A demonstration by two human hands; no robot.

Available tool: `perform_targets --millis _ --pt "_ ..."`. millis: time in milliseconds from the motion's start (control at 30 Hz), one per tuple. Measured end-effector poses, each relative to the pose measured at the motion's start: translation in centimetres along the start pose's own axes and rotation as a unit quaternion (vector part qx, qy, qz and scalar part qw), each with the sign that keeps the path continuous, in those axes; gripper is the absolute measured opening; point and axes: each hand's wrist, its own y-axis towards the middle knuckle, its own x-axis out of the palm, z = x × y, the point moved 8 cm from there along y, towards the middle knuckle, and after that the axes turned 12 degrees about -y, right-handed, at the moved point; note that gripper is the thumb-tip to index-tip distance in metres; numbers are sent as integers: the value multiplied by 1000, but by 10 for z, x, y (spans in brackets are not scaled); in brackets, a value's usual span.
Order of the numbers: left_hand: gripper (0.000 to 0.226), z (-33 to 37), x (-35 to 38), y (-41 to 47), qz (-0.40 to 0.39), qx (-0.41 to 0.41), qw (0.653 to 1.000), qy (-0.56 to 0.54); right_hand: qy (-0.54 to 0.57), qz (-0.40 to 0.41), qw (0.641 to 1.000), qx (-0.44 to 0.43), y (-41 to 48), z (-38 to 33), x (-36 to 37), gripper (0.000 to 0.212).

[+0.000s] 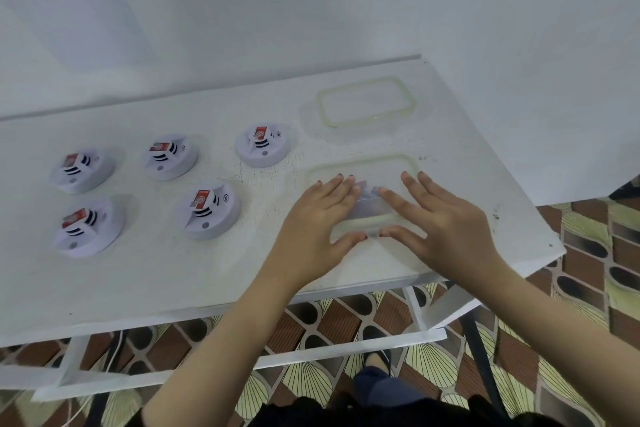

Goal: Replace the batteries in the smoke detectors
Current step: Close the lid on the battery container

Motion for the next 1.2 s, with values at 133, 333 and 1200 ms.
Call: perform_targets --millis 133,333,1200 --pt "48 -3 0 0 43 26 999 10 -38 70 997 19 -4 -6 -5 44" --pt "42 -3 -3 0 71 56 995 37 -39 84 995 27 -3 -8 -7 41" --pt "82 -5 -5 -11 50 2 998 -45 64 62 996 0 -23 -27 -20 27"
